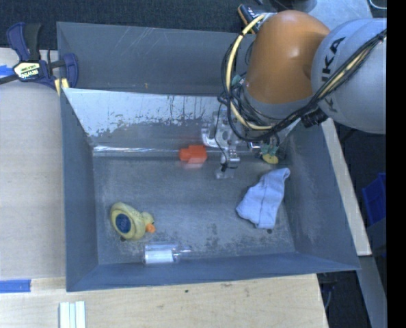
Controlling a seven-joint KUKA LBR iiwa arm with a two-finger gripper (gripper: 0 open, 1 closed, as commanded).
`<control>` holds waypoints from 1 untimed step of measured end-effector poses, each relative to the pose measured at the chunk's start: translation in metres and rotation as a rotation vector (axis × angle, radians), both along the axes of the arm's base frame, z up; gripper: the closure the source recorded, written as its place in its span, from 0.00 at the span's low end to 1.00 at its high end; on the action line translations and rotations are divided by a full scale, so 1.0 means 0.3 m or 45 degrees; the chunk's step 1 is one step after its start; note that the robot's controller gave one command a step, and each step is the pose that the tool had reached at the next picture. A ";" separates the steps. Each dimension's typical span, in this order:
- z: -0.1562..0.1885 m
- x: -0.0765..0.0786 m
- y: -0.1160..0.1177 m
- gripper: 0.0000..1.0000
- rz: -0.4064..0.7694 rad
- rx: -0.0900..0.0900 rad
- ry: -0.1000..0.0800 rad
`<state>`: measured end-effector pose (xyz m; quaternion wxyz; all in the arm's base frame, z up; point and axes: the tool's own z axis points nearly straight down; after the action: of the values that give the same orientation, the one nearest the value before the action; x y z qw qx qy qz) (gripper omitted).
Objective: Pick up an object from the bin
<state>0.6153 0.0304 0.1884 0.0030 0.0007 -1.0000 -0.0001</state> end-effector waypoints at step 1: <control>0.018 0.005 -0.001 0.00 -0.001 0.000 -0.011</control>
Offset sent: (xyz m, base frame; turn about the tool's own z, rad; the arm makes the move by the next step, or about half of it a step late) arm 0.0001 -0.0074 -0.1140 0.2415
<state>0.6168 0.0303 0.1938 -0.0013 0.0004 -1.0000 -0.0002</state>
